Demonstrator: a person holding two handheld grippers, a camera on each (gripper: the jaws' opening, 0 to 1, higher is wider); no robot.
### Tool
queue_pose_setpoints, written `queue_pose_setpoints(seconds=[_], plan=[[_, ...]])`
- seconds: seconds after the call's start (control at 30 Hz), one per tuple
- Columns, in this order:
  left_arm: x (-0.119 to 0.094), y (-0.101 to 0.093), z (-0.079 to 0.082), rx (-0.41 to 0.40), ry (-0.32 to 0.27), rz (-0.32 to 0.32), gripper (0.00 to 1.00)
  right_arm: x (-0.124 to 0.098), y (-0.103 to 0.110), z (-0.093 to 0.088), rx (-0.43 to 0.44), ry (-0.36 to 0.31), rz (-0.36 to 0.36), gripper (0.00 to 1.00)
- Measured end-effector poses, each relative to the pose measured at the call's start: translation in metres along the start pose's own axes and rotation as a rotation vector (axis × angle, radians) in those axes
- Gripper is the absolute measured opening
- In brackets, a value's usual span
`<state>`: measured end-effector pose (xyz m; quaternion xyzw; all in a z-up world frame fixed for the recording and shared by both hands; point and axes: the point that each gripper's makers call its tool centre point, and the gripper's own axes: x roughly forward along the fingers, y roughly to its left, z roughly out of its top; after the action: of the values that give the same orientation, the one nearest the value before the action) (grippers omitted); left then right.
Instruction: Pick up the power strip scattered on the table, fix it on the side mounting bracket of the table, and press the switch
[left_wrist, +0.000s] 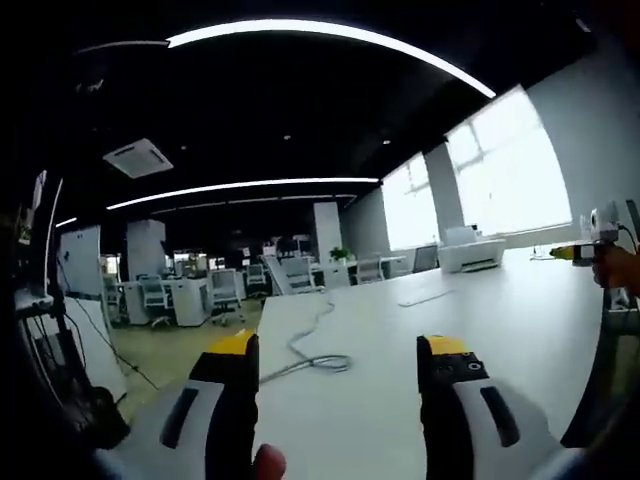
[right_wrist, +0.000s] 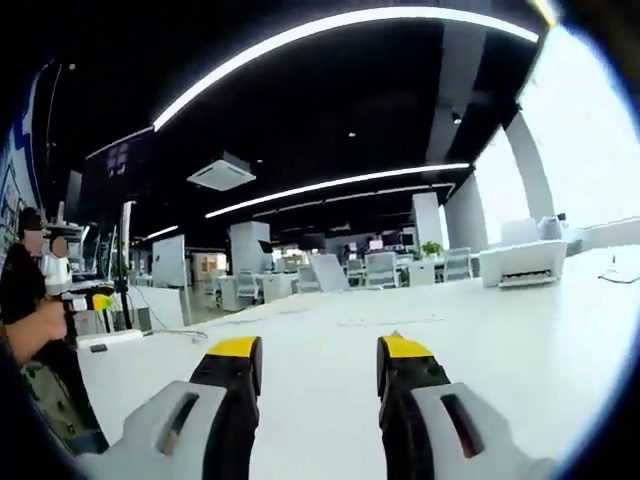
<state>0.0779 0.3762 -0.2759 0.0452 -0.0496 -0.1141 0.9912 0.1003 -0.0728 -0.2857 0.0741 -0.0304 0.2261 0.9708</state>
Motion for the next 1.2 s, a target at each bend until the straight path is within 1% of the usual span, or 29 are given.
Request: queue_pose_setpoints(seconds=[0.1, 0.23, 0.47, 0.7, 0.83, 1.03, 1.1, 1.2], plan=[[0.001, -0.004, -0.004, 0.001, 0.006, -0.005, 0.68, 0.001, -0.003, -0.003, 0.013, -0.007, 0.0, 0.46], [0.001, -0.004, -0.007, -0.014, 0.008, -0.001, 0.68, 0.004, -0.005, -0.006, 0.02, -0.001, -0.001, 0.48], [0.0, -0.003, -0.008, -0.016, 0.011, -0.006, 0.68, 0.007, -0.005, -0.003, 0.028, -0.016, -0.007, 0.48], [-0.001, 0.003, -0.007, -0.018, 0.004, 0.006, 0.69, 0.014, -0.003, 0.001, 0.018, -0.019, -0.005, 0.49], [0.002, 0.006, -0.003, -0.024, -0.009, 0.009, 0.69, 0.017, 0.002, 0.001, -0.007, -0.008, -0.001, 0.5], [0.004, 0.001, 0.006, -0.025, -0.047, -0.009, 0.69, 0.022, 0.011, 0.004, -0.02, -0.002, 0.005, 0.5], [0.005, 0.001, 0.007, -0.024, -0.049, -0.011, 0.69, 0.022, 0.009, 0.002, -0.02, 0.004, 0.0, 0.5], [0.005, 0.001, 0.008, -0.045, -0.047, -0.018, 0.7, 0.022, 0.006, 0.0, -0.018, 0.005, -0.007, 0.5]])
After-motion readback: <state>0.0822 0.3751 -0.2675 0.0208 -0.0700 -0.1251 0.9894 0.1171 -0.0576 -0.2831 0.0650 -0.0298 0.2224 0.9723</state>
